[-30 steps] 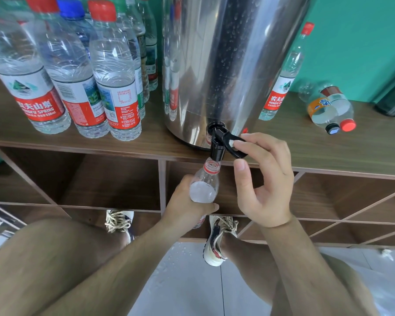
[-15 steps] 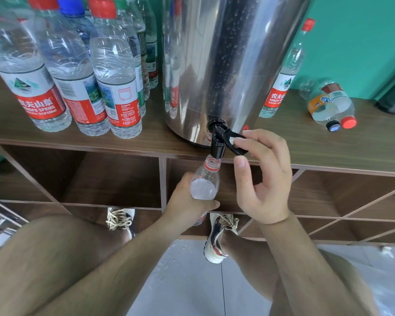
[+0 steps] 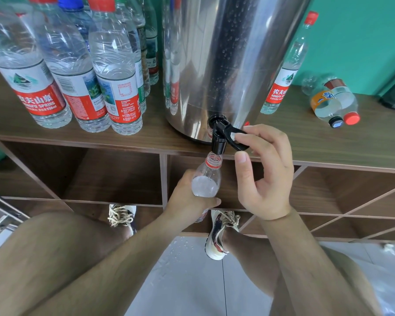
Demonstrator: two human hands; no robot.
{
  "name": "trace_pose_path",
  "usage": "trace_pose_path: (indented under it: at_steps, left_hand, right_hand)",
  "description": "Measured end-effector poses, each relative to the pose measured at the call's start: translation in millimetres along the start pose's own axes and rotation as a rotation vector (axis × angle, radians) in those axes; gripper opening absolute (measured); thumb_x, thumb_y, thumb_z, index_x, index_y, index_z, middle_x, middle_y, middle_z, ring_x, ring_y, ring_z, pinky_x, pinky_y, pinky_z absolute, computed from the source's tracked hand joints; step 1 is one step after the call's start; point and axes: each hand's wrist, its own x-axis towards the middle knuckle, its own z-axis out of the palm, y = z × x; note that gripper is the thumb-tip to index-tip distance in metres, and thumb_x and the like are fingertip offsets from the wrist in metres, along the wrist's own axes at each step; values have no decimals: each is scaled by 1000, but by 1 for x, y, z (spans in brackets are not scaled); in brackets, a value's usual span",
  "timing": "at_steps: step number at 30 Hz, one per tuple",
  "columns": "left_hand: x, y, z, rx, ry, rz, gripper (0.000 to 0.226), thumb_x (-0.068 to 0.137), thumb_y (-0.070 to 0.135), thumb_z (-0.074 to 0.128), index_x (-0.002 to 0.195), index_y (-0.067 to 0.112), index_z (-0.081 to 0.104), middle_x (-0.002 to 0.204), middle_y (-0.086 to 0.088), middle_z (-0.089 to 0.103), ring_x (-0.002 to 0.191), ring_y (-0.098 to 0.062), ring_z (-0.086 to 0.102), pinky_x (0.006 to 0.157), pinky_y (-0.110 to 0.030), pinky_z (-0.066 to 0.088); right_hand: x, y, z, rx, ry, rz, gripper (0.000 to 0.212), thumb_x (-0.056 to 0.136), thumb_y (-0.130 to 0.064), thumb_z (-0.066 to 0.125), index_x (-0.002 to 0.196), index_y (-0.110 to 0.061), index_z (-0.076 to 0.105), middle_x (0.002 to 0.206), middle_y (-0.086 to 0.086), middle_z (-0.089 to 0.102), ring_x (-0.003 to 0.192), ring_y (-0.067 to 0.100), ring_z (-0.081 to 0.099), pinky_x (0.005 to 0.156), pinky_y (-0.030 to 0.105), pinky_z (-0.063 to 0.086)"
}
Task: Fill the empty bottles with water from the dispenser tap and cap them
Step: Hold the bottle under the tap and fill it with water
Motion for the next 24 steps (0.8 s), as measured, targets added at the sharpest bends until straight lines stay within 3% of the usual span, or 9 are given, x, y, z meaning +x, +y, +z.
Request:
trace_pose_path:
  at_steps: [3, 9, 12, 17, 24]
  left_hand:
    - [0, -2, 0, -2, 2, 1, 76, 73, 26, 92, 126, 39, 40, 122, 12, 56, 112, -13, 56, 81, -21, 44]
    - [1, -4, 0, -20, 8, 14, 77, 71, 25, 93, 130, 35, 44, 121, 11, 59, 113, -15, 59, 79, -21, 46]
    - [2, -4, 0, -9, 16, 11, 78, 70, 26, 93, 130, 34, 44, 121, 10, 59, 113, -15, 59, 86, -26, 48]
    - [5, -7, 0, -13, 25, 11, 76, 68, 29, 94, 126, 37, 45, 117, 14, 59, 108, -11, 60, 75, -20, 44]
    - [8, -10, 2, 16, 30, 7, 79, 68, 32, 94, 129, 38, 44, 118, 15, 58, 109, -11, 59, 77, -23, 44]
  right_hand:
    - [0, 0, 0, 2, -1, 1, 29, 99, -16, 57, 114, 3, 72, 122, 14, 60, 115, 28, 61, 86, 59, 50]
    - [1, -1, 1, 24, -1, 13, 28, 98, -14, 57, 113, 5, 72, 120, 18, 61, 114, 30, 61, 83, 58, 52]
    - [2, -1, 2, 38, -5, 12, 28, 98, -13, 57, 112, 6, 71, 119, 20, 61, 114, 29, 61, 82, 55, 53]
    - [3, -2, 1, 48, -8, 20, 28, 98, -12, 57, 112, 7, 71, 118, 21, 61, 114, 26, 60, 82, 53, 54]
    - [3, -2, 1, 45, -8, 14, 27, 97, -11, 57, 112, 7, 71, 118, 21, 60, 113, 27, 61, 81, 53, 54]
